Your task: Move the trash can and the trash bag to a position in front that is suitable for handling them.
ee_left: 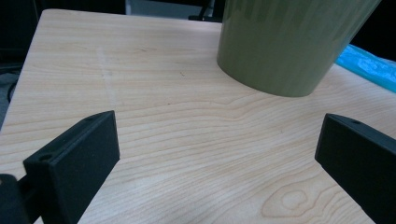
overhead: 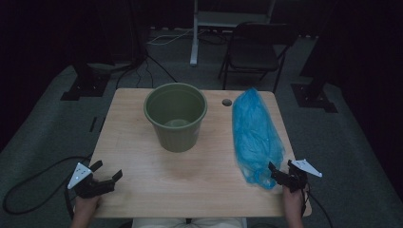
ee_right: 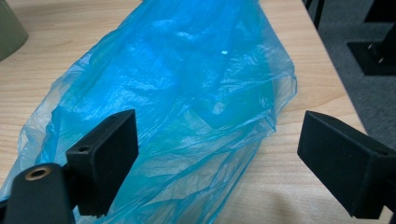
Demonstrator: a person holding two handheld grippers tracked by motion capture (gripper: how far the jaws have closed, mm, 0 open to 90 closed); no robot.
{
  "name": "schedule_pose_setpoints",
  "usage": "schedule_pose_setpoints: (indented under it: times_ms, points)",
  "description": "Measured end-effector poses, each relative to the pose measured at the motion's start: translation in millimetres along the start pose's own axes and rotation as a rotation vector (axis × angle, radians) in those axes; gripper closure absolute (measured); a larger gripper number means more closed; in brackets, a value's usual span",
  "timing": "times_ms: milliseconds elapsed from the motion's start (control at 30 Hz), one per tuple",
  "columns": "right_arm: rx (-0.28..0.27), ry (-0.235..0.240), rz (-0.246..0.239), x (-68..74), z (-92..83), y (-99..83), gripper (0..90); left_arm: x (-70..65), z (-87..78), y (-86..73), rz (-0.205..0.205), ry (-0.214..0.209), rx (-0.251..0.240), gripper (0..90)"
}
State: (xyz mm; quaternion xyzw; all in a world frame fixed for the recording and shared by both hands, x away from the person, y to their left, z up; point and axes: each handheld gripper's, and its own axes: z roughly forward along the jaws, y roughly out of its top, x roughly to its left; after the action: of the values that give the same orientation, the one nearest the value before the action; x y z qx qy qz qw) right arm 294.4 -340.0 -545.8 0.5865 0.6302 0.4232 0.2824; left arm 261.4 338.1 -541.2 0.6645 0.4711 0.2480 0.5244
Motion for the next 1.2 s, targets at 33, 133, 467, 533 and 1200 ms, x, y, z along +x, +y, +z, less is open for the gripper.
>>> schedule_pose_setpoints:
  times_ms: [33, 133, 467, 533, 1200]
  points:
    - [0.009, -0.006, -0.002, -0.4, 1.4, 1.7, 12.0, 0.0, 1.5, 0.6, -0.001, -0.006, 0.004, 0.4]
    - [0.002, 0.000, 0.000, -0.6, 3.1, 3.4, 12.0, -0.4, 8.4, 3.2, 0.011, -0.009, 0.020, 0.4]
    - [-0.050, 0.033, -0.030, 12.8, 11.9, 41.8, 12.0, 5.9, 23.1, 13.8, 0.001, -0.009, -0.003, 0.4]
    - [-0.059, 0.049, -0.028, 17.1, 16.5, 50.6, 12.0, 7.0, 24.5, 14.8, -0.002, -0.006, -0.004, 0.4]
    - [-0.047, 0.190, -0.021, 87.2, 79.0, 77.4, 12.1, 5.1, 93.9, 38.9, 0.021, -0.021, 0.009, 0.4]
